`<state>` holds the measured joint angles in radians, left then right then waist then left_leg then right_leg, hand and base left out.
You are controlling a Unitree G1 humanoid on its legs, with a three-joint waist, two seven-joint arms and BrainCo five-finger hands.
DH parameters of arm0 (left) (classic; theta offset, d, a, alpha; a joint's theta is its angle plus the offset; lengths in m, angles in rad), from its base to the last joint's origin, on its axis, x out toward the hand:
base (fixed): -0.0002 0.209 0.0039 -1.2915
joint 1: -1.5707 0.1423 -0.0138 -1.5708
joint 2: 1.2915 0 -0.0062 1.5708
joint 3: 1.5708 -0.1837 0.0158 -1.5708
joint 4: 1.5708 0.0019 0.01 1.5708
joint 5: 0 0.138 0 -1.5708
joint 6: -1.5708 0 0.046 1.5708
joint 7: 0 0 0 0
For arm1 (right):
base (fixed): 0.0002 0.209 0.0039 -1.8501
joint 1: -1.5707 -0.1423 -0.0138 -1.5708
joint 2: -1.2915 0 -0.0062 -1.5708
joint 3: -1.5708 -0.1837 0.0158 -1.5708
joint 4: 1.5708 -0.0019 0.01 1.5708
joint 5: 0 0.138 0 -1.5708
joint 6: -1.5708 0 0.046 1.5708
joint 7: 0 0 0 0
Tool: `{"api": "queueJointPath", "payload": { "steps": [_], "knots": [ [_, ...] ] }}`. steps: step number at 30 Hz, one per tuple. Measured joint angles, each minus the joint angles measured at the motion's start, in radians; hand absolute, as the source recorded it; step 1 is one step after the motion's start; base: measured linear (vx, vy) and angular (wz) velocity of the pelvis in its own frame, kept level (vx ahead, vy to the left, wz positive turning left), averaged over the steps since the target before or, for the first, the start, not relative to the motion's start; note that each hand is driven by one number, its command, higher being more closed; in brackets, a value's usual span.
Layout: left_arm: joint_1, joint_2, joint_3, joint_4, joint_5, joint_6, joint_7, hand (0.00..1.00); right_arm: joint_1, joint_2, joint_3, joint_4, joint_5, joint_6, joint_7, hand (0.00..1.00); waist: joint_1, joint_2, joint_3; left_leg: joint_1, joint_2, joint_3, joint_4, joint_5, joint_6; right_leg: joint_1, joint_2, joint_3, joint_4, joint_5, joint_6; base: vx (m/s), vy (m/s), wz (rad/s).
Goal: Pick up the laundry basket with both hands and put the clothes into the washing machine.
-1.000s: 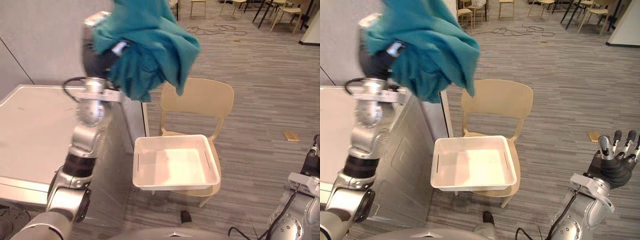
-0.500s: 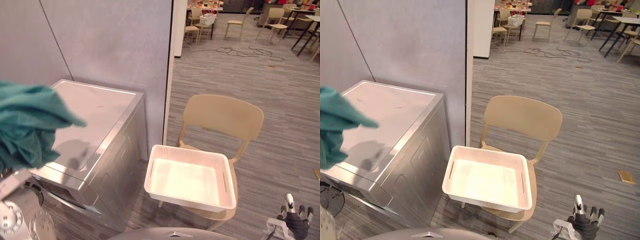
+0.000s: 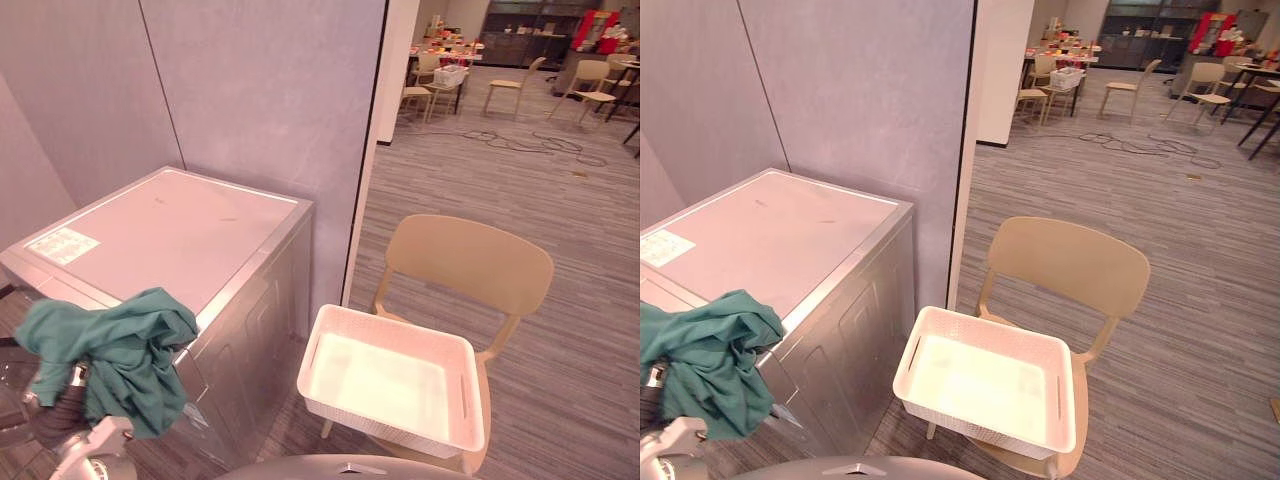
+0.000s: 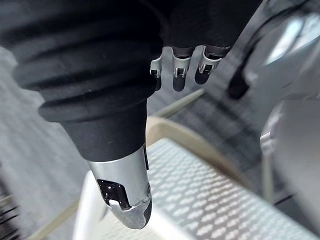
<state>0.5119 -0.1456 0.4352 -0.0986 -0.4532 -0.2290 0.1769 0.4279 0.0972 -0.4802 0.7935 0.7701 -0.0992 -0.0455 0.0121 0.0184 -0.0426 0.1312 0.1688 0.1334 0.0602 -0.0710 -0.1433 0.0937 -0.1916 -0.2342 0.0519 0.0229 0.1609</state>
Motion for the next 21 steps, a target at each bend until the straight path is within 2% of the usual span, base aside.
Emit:
{"api": "queueJointPath", "payload": {
  "steps": [3,6,7,8,10,11,12,13,14,15,16,17,18,19,20,21],
  "knots": [
    [0.003,0.003,-0.05,0.04,-0.004,0.02,-0.023,1.0,-0.007,-0.011,0.05,0.052,-0.073,0.01,-0.005,0.0,0.005,-0.019,0.009,-0.032,-0.001,-0.065,0.038,-0.011,-0.002,0.011,-0.012,-0.059,0.05,-0.033,0.001,0.01,-0.024,0.62],
    [0.002,0.01,-0.1,0.053,-0.004,0.037,-0.051,1.0,-0.052,-0.054,0.171,0.061,-0.123,0.007,-0.005,0.0,0.022,-0.038,0.048,-0.084,0.007,-0.147,0.076,-0.01,-0.01,0.004,-0.013,-0.127,0.125,-0.087,-0.012,-0.05,-0.068,0.68],
    [0.001,0.009,-0.113,0.058,-0.004,0.038,-0.053,1.0,-0.064,-0.067,0.192,0.063,-0.143,0.005,-0.004,0.0,0.022,-0.035,0.055,-0.093,0.008,-0.16,0.078,-0.006,-0.01,-0.004,-0.013,-0.139,0.142,-0.097,-0.016,-0.1,-0.075,0.49],
    [-0.002,0.01,-0.138,0.077,-0.004,0.041,-0.054,1.0,-0.089,-0.091,0.238,0.066,-0.173,-0.002,-0.005,0.0,0.031,-0.045,0.066,-0.123,0.008,-0.175,0.071,0.009,-0.009,-0.04,-0.02,-0.156,0.177,-0.119,-0.026,-0.1,-0.081,0.56],
    [-0.016,0.019,-0.184,0.094,-0.003,0.054,-0.054,1.0,-0.14,-0.109,0.269,0.065,-0.189,-0.008,-0.009,0.0,0.035,-0.038,0.085,-0.168,0.005,-0.192,0.039,0.049,0.007,-0.089,-0.039,-0.194,0.23,-0.14,-0.028,-0.08,-0.087,0.71],
    [-0.035,0.029,-0.218,0.102,-0.002,0.055,-0.054,1.0,-0.169,-0.109,0.272,0.065,-0.189,-0.007,-0.02,0.0,0.033,-0.04,0.11,-0.191,0.0,-0.189,0.009,0.077,0.039,-0.115,-0.064,-0.23,0.269,-0.161,-0.031,-0.09,-0.089,0.98],
    [-0.05,0.036,-0.249,0.113,0.003,0.057,-0.055,1.0,-0.189,-0.114,0.274,0.067,-0.189,-0.006,-0.028,0.0,0.034,-0.036,0.117,-0.21,0.003,-0.17,-0.024,0.067,0.065,-0.136,-0.081,-0.271,0.289,-0.163,-0.033,-0.07,-0.082,0.99],
    [-0.055,0.039,-0.258,0.118,0.004,0.059,-0.054,1.0,-0.197,-0.107,0.275,0.068,-0.19,-0.007,-0.031,0.0,0.033,-0.046,0.116,-0.219,0.007,-0.139,-0.039,0.044,0.096,-0.137,-0.092,-0.291,0.28,-0.157,-0.04,0.01,-0.006,0.85],
    [-0.073,0.052,-0.272,0.122,0.005,0.061,-0.053,1.0,-0.206,-0.099,0.285,0.069,-0.192,-0.009,-0.031,0.0,0.034,-0.075,0.133,-0.244,0.017,-0.093,0.018,0.042,0.105,-0.134,-0.125,-0.311,0.274,-0.152,-0.046,0.04,0.05,0.76],
    [-0.091,0.058,-0.304,0.122,0.006,0.066,-0.053,1.0,-0.221,-0.104,0.279,0.069,-0.195,-0.012,-0.037,0.0,0.037,-0.069,0.147,-0.295,0.037,-0.056,0.157,0.039,0.111,-0.132,-0.142,-0.35,0.28,-0.146,-0.046,0.04,0.081,0.94],
    [-0.098,0.058,-0.327,0.12,0.007,0.069,-0.056,1.0,-0.223,-0.109,0.261,0.068,-0.198,-0.015,-0.052,0.0,0.032,-0.051,0.15,-0.314,0.083,-0.015,0.281,0.024,0.129,-0.114,-0.152,-0.389,0.286,-0.141,-0.042,0.01,0.065,0.83],
    [-0.099,0.057,-0.33,0.12,0.009,0.07,-0.058,1.0,-0.222,-0.11,0.254,0.066,-0.201,-0.015,-0.057,0.0,0.025,-0.043,0.151,-0.31,0.11,0.009,0.314,0.021,0.138,-0.097,-0.156,-0.407,0.288,-0.137,-0.038,0.03,0.12,1.0],
    [-0.114,0.059,-0.34,0.12,0.016,0.071,-0.06,1.0,-0.208,-0.098,0.218,0.058,-0.21,-0.015,-0.068,0.0,0.011,-0.036,0.148,-0.284,0.167,0.06,0.36,-0.004,0.158,-0.057,-0.176,-0.452,0.297,-0.129,-0.029,0.06,0.22,0.83],
    [-0.127,0.061,-0.346,0.12,0.019,0.071,-0.061,1.0,-0.203,-0.094,0.2,0.057,-0.212,-0.015,-0.069,0.0,0.012,-0.037,0.147,-0.282,0.176,0.081,0.371,-0.019,0.155,-0.046,-0.19,-0.468,0.302,-0.119,-0.025,0.07,0.366,0.89],
    [-0.146,0.065,-0.355,0.121,0.024,0.071,-0.063,1.0,-0.204,-0.082,0.156,0.061,-0.217,-0.015,-0.071,0.0,0.016,-0.036,0.145,-0.294,0.176,0.127,0.409,-0.072,0.167,-0.034,-0.207,-0.492,0.298,-0.082,-0.026,0.07,0.374,0.49],
    [-0.154,0.064,-0.357,0.122,0.024,0.071,-0.067,1.0,-0.208,-0.074,0.129,0.079,-0.218,-0.016,-0.072,0.0,0.018,-0.03,0.138,-0.302,0.166,0.129,0.419,-0.08,0.164,-0.028,-0.211,-0.5,0.287,-0.058,-0.04,0.07,0.363,0.57]
  ]
}}
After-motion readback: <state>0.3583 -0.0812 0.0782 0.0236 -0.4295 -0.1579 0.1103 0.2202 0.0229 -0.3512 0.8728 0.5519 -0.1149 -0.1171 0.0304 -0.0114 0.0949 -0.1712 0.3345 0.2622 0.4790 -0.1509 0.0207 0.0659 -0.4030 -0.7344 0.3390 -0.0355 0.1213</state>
